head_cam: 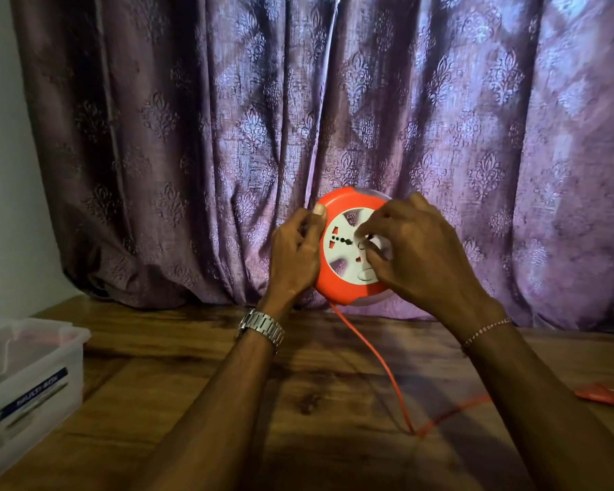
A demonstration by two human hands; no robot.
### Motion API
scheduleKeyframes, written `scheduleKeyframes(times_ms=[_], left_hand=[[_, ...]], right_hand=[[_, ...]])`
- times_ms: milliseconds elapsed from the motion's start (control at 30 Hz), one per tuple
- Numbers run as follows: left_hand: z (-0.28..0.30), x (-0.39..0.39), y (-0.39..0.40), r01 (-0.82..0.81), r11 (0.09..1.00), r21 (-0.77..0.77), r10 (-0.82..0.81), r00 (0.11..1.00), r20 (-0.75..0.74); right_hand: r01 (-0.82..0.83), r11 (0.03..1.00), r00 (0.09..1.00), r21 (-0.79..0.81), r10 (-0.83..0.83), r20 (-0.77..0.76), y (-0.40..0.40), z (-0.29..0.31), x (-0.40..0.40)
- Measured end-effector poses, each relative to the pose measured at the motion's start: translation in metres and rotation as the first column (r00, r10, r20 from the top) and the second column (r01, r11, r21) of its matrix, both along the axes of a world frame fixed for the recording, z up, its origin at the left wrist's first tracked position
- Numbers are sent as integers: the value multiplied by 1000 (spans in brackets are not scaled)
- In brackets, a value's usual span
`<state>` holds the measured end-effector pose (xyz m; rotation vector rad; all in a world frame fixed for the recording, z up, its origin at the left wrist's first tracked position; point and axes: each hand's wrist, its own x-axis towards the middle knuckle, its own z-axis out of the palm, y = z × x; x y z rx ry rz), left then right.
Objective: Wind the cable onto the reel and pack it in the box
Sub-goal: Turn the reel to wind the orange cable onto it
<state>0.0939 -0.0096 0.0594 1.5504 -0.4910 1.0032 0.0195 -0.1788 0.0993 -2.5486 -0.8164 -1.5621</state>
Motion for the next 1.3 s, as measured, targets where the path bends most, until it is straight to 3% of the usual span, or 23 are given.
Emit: scheduleKeyframes(times_ms=[100, 267, 467, 767, 967, 1167, 1300], left_hand=[[2, 0, 2, -8, 1000, -16, 8, 1000, -1], [3, -2, 1, -9, 1000, -10, 9, 1000, 7], [3, -4, -1, -13, 1000, 10, 13, 1000, -2], [2, -5, 1, -12, 1000, 14, 12, 1000, -8], [3, -4, 1, -2, 1000, -10, 2, 1000, -19], [3, -6, -3, 3, 1000, 8, -3, 1000, -2], [2, -4, -2, 22, 1000, -2, -22, 1000, -7]], right_hand=[[-76, 990, 995, -116, 68, -71, -2, 3, -1], [-4, 965, 988, -262, -37, -151, 2, -1, -2], [148, 955, 987, -257, -159, -25, 3, -5, -2], [211, 951, 975, -228, -222, -27, 6, -8, 0], [230, 963, 972, -140, -235, -21, 1, -10, 6], [257, 955, 966, 150, -258, -16, 12, -13, 2], [256, 956, 965, 144, -262, 30, 11, -12, 2]])
